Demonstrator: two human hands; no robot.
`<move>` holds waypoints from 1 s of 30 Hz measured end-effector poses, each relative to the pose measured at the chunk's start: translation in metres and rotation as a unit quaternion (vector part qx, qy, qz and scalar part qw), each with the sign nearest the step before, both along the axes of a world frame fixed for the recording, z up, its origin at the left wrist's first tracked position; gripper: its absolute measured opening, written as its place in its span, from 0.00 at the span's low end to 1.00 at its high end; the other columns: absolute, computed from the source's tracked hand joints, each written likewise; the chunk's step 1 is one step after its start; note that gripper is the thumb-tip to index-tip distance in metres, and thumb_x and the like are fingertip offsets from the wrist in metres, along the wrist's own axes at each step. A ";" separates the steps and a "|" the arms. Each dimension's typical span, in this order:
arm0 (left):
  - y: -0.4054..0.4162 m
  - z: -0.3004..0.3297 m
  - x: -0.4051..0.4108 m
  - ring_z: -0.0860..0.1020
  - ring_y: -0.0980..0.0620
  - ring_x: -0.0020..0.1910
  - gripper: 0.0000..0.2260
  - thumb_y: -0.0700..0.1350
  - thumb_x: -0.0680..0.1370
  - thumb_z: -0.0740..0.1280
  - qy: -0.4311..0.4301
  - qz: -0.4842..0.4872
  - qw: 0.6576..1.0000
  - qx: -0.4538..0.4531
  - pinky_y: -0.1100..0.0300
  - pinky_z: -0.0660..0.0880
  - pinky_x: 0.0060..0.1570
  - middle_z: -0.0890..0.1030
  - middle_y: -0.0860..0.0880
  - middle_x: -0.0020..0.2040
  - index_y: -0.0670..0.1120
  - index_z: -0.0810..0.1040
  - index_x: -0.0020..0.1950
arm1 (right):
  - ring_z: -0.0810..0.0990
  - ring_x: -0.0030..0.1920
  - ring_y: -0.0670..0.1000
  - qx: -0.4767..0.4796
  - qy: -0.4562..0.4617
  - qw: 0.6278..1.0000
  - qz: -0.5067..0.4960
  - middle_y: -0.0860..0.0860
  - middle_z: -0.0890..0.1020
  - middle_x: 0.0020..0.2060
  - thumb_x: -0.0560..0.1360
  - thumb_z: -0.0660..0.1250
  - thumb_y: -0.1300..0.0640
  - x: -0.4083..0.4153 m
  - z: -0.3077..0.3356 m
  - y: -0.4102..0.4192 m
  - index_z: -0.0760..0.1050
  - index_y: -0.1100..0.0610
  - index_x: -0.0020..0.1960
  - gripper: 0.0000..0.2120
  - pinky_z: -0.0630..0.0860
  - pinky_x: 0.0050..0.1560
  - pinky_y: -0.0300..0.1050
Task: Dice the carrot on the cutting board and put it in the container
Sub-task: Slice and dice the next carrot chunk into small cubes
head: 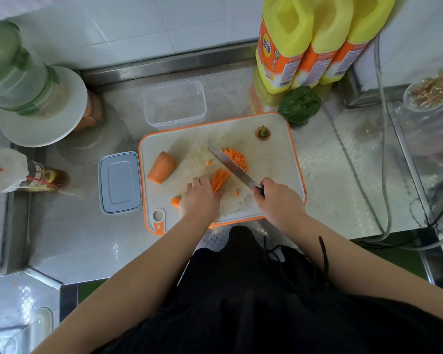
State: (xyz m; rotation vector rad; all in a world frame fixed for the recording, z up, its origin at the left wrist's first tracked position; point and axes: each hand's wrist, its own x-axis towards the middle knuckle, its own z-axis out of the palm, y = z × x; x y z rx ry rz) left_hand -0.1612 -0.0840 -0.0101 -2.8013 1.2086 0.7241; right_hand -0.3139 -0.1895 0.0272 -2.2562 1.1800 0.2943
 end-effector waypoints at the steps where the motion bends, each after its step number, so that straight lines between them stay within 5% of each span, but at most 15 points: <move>1: 0.003 0.000 0.001 0.70 0.45 0.60 0.21 0.55 0.81 0.62 0.005 0.007 1.000 -0.027 0.53 0.72 0.49 0.70 0.44 0.63 0.42 0.67 0.67 | 0.76 0.33 0.54 -0.006 0.002 1.000 0.011 0.48 0.72 0.29 0.81 0.55 0.47 -0.001 -0.001 0.000 0.65 0.56 0.44 0.14 0.72 0.33 0.49; 6: 0.010 -0.004 -0.002 0.70 0.47 0.62 0.18 0.50 0.79 0.67 0.058 0.042 0.987 -0.142 0.54 0.70 0.52 0.73 0.47 0.62 0.44 0.71 0.66 | 0.76 0.32 0.54 -0.035 0.020 0.997 0.060 0.48 0.72 0.29 0.82 0.54 0.48 -0.005 0.000 0.001 0.64 0.55 0.45 0.12 0.71 0.32 0.48; 20: 0.009 -0.012 -0.004 0.76 0.42 0.53 0.11 0.44 0.76 0.72 0.028 0.041 0.969 -0.242 0.55 0.69 0.44 0.78 0.44 0.52 0.39 0.79 0.55 | 0.71 0.27 0.51 -0.057 0.059 0.990 0.114 0.48 0.70 0.27 0.82 0.51 0.49 -0.008 0.003 -0.002 0.62 0.55 0.45 0.12 0.60 0.25 0.44; 30: 0.011 -0.025 -0.003 0.78 0.42 0.43 0.09 0.43 0.74 0.74 0.004 0.022 0.961 -0.275 0.52 0.74 0.36 0.77 0.44 0.42 0.39 0.80 0.47 | 0.75 0.37 0.54 0.011 0.122 0.990 0.077 0.50 0.71 0.34 0.80 0.57 0.58 0.016 -0.003 -0.012 0.67 0.55 0.45 0.05 0.68 0.34 0.46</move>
